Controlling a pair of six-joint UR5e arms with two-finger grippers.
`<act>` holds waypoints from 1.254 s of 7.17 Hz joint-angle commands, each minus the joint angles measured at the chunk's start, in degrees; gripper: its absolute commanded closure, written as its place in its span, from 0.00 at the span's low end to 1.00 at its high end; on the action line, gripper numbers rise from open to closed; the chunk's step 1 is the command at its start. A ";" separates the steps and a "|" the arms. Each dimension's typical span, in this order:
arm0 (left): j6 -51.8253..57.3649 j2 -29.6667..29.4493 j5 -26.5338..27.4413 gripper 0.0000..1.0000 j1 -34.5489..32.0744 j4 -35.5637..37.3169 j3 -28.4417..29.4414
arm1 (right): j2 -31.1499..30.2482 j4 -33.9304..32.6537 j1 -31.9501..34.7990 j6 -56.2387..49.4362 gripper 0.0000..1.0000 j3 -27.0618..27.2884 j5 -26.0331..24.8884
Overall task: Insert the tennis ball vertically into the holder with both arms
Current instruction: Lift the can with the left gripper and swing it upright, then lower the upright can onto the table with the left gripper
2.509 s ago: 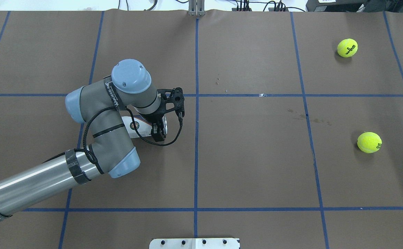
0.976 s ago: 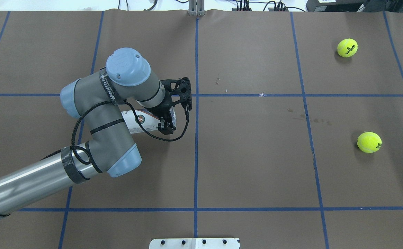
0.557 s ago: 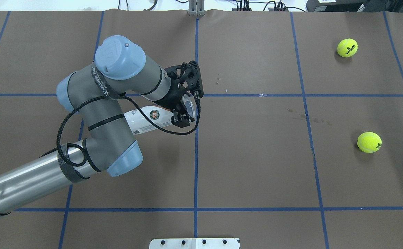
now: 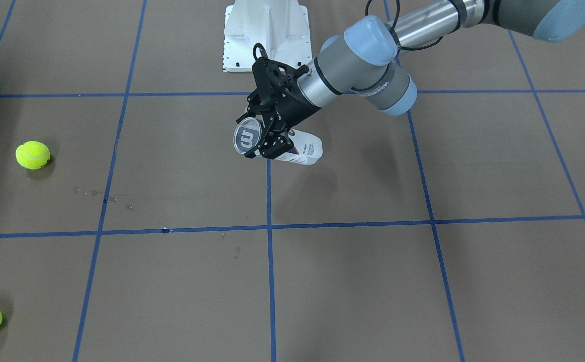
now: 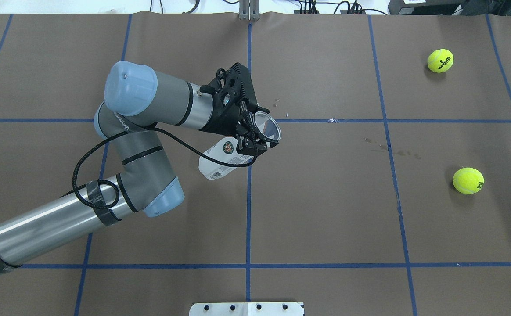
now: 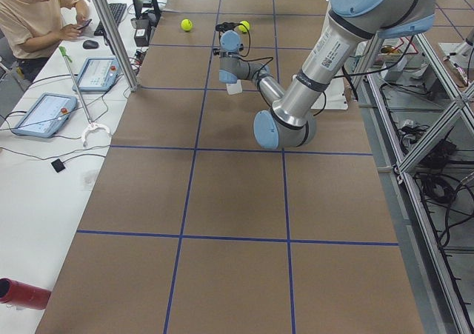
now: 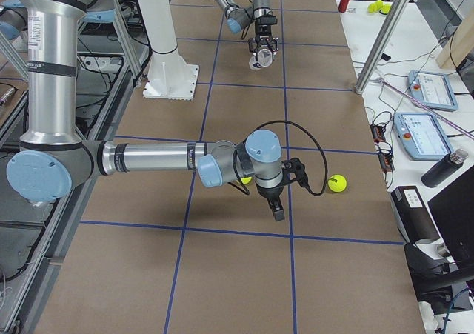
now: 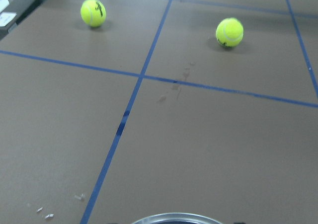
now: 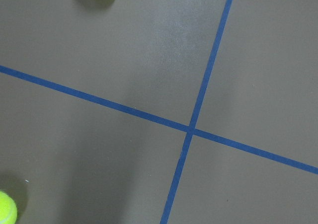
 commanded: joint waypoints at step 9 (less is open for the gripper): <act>-2.58 -8.84 15.07 0.30 0.21 -53.75 26.46 | 0.21 0.00 0.00 0.01 0.00 0.91 0.00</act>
